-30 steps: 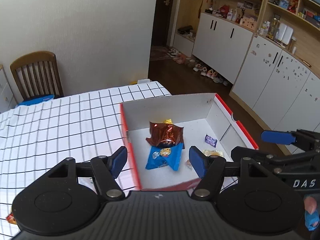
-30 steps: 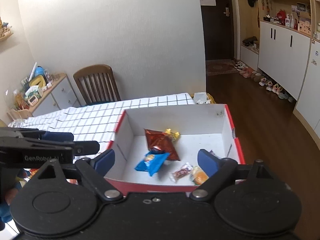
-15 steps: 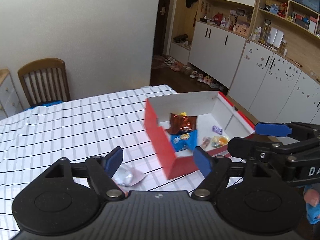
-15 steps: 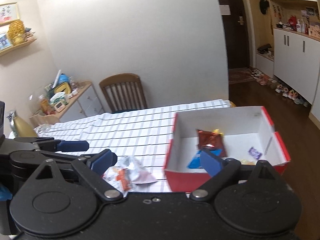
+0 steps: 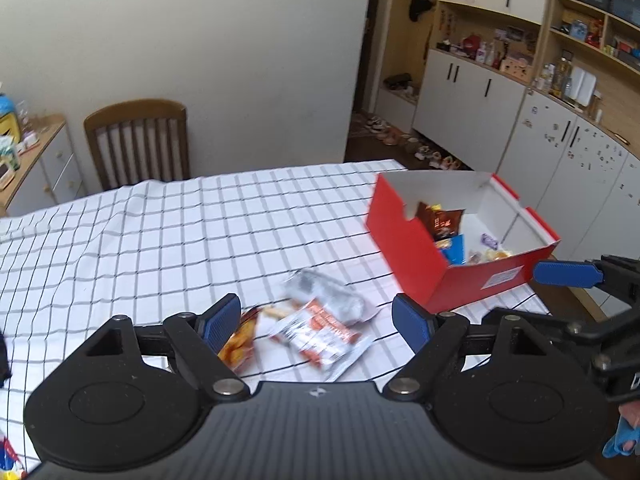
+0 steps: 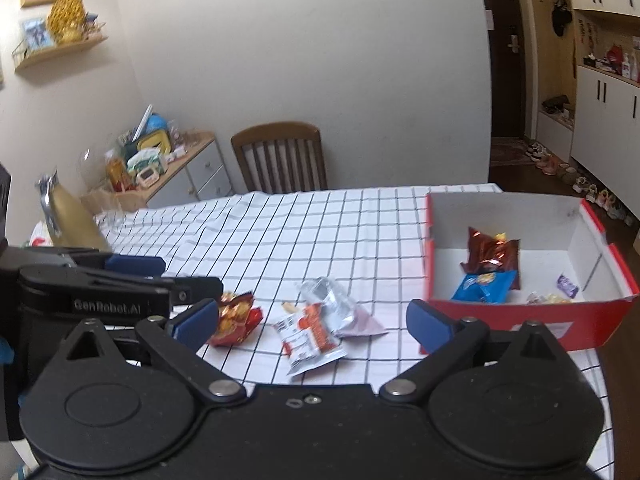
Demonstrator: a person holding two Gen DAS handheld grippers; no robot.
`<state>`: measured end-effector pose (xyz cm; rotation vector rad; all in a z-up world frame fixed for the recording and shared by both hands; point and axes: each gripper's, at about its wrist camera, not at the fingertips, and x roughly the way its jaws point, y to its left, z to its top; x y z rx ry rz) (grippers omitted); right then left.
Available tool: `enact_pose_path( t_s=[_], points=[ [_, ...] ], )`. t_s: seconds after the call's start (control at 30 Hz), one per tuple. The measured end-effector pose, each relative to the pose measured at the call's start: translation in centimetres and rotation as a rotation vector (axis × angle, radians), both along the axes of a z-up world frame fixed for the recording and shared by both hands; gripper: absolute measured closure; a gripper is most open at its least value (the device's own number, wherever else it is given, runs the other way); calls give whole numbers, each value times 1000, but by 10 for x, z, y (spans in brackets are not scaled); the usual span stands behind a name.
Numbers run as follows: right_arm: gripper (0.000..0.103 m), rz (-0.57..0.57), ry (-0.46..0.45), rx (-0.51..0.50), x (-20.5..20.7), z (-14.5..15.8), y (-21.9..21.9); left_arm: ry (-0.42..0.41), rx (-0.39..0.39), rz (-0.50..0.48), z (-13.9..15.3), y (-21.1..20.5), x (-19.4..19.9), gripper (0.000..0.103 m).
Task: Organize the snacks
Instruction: 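Lift both tools out of the box and move back to the table, then grasp the white-and-orange pastry packet with the right tool while the left tool grasps the orange chip bag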
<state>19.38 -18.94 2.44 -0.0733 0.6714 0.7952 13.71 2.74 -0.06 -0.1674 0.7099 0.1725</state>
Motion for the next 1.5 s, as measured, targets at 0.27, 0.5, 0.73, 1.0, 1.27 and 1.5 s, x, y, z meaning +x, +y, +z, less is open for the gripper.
enact_pose_path(
  t_s=[0.27, 0.5, 0.73, 1.0, 1.27, 1.5],
  points=[
    [0, 27, -18, -98, -8, -29, 34, 57, 13, 29, -29, 33, -16, 20],
    [0, 61, 5, -153, 2, -56, 57, 103, -9, 60, -56, 61, -16, 20],
    [0, 180, -13, -211, 10, -72, 80, 147, -17, 11, -83, 72, 0, 20],
    [3, 297, -56, -337, 24, -91, 114, 192, 17, -30, -105, 85, 22, 20],
    [11, 351, -96, -418, 34, -112, 136, 236, 58, -48, -121, 91, 42, 20],
    [17, 345, -68, -458, 44, -130, 146, 260, 25, -45, -133, 95, 52, 20]
  ],
)
